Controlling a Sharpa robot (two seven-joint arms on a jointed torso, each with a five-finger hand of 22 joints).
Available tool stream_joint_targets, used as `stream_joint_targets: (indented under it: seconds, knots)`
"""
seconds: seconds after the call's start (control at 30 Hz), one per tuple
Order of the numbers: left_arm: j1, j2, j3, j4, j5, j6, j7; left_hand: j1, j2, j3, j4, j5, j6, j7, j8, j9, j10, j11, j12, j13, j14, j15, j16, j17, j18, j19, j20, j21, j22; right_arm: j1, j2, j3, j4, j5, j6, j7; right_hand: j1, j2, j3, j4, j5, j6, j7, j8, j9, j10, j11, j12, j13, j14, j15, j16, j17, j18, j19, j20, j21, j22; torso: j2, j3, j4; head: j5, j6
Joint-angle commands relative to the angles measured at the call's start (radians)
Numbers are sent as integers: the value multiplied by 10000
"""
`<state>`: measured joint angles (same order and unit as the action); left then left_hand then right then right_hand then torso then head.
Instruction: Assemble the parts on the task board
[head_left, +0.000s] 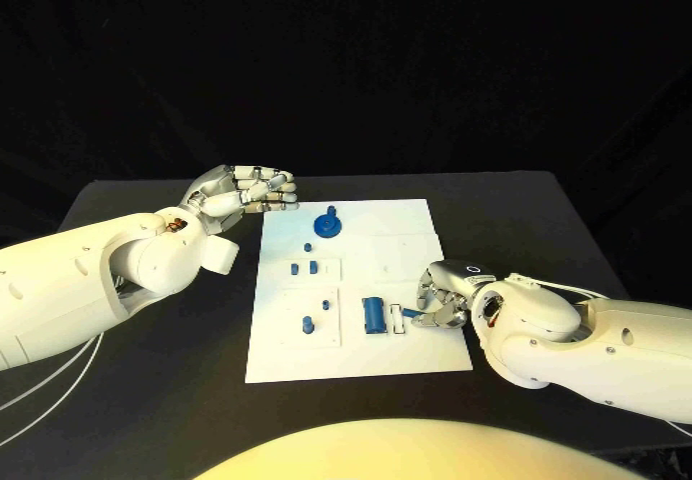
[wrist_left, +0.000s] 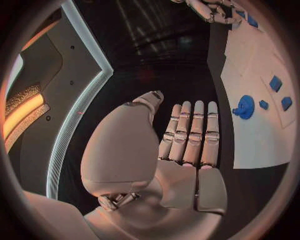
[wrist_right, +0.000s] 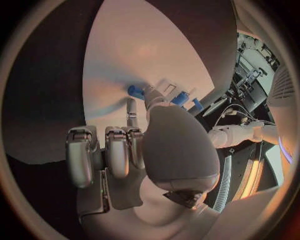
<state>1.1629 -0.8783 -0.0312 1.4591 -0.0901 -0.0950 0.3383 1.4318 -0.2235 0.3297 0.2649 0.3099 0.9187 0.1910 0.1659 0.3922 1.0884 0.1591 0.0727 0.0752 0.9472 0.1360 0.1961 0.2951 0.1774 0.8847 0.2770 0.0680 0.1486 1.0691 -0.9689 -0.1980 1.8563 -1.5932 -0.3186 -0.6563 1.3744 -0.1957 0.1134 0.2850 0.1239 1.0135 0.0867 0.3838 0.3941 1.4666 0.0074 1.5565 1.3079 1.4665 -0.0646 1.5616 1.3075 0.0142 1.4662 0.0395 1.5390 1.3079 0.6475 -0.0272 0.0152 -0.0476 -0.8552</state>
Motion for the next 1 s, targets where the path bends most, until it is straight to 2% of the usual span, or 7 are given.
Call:
stream_joint_targets:
  seconds: [0.03,0.13,0.33,0.53,0.73,0.83,1.0]
  knots:
    - [-3,8,7,23,27,173,31,81,43,-29,17,-37,32,18,-25,-17,48,3,-44,9,63,14,-50,9,57,-1,11,-18,-9,-89,41,-45,-47,-250,584,-153,266,40,118,-62,6,-15,-12,11,-18,942,26,-15,2528,967,88,-33,2303,-94,983,97,72,2564,-4,-1,8,-16,-4]
    - [-3,7,7,25,26,174,29,81,43,-29,17,-37,32,18,-25,-17,48,3,-44,9,63,14,-50,9,57,-1,11,-18,-9,-122,65,-46,-37,-382,474,-178,718,256,457,-163,11,54,-48,5,-39,970,-9,28,2556,971,59,-27,2324,-101,993,79,109,2574,-1,-3,12,-26,0]
    - [-3,7,7,30,21,171,27,87,55,-39,34,-47,27,22,-32,-22,37,5,-49,6,60,18,-66,14,56,-3,13,-19,-22,-150,111,-46,-43,-567,397,-160,1149,398,1317,-285,8,319,-146,13,-89,1042,-94,143,2629,1006,-7,29,2470,-131,1033,21,263,2615,-11,-6,20,-22,-15]
    - [-3,3,7,36,15,161,20,91,59,-41,36,-49,27,23,-33,-23,34,5,-50,6,60,18,-70,16,56,-3,13,-19,-26,-158,159,-46,-59,-770,458,-180,1101,369,1499,-280,-2,429,-193,30,-99,1042,-133,143,2629,1043,-37,92,2633,-142,1046,-3,318,2629,-12,-5,9,-2,14]
    - [-3,-6,7,48,8,148,13,95,62,-42,39,-50,28,26,-34,-24,32,5,-50,5,59,19,-73,17,56,-4,13,-19,-29,-162,206,-47,-87,-1052,622,-232,838,158,1602,-180,-24,466,-190,-12,-137,1042,-137,143,2629,1043,-48,92,2633,-142,1046,-24,318,2629,-4,-6,3,8,30]
    - [-3,-8,7,56,2,148,4,95,62,-42,39,-50,28,26,-34,-24,32,5,-50,5,59,19,-73,17,56,-4,13,-19,-29,-162,244,-48,-104,-1201,837,-268,673,-27,1600,-110,-29,472,-176,-36,-156,1042,-126,143,2629,1043,-42,92,2633,-142,1046,-25,318,2629,-6,-6,3,11,21]
    - [-3,-14,7,61,-9,143,-8,95,62,-42,39,-50,28,26,-34,-24,32,5,-50,5,59,19,-73,17,56,-4,13,-19,-29,-163,277,-50,-137,-1372,1137,-332,640,-61,1610,-91,-23,482,-179,-39,-160,1042,-125,143,2629,1043,-39,92,2633,-142,1046,-23,318,2629,-7,-5,4,0,17]
